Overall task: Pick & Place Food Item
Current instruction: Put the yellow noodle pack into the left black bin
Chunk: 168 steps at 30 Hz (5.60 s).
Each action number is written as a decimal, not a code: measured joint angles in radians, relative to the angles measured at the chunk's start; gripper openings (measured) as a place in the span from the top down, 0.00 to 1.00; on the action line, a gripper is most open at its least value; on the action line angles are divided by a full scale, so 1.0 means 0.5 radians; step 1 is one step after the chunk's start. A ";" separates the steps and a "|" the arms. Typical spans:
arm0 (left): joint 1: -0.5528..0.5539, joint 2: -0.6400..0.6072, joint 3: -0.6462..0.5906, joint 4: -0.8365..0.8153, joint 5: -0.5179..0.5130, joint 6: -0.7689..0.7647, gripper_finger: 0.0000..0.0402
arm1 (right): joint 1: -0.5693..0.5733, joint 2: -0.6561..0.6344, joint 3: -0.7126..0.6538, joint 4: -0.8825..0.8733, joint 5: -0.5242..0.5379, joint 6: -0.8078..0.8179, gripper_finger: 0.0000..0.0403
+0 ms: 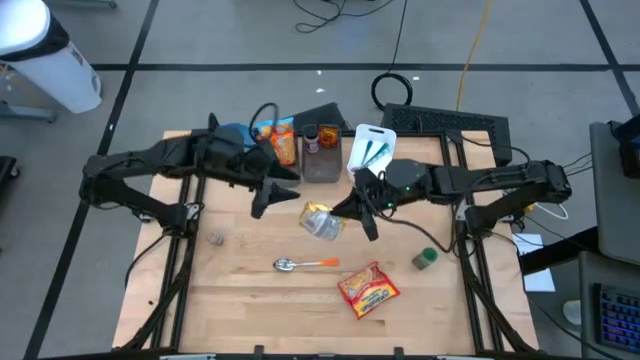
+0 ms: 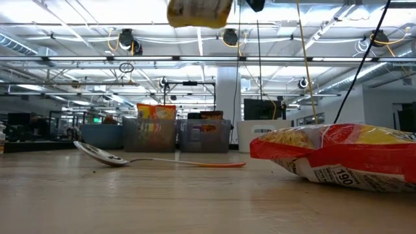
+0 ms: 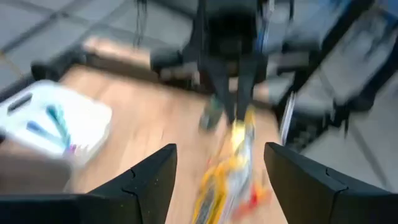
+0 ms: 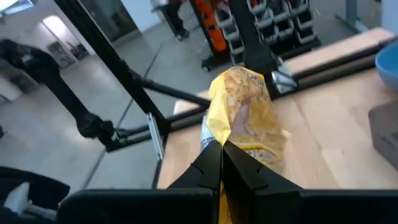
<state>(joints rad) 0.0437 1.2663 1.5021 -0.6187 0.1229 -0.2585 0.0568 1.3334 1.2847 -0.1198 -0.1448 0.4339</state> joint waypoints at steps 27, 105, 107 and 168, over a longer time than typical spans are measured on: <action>-0.008 0.593 0.533 -0.447 0.389 0.459 0.37 | -0.034 0.088 0.002 0.098 -0.036 0.030 1.00; 0.005 0.664 0.529 -0.305 0.481 0.341 0.77 | -0.031 0.083 0.001 0.171 -0.140 0.014 1.00; 0.005 0.664 0.529 -0.303 0.483 0.339 0.78 | -0.031 0.083 0.001 0.173 -0.140 0.014 1.00; 0.030 0.641 0.529 -0.460 0.486 0.424 0.98 | -0.032 0.088 0.001 0.187 -0.134 -0.002 1.00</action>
<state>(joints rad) 0.0586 1.5867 1.7668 -0.8489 0.3661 -0.0463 0.0406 1.3773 1.2854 -0.0261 -0.2116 0.4332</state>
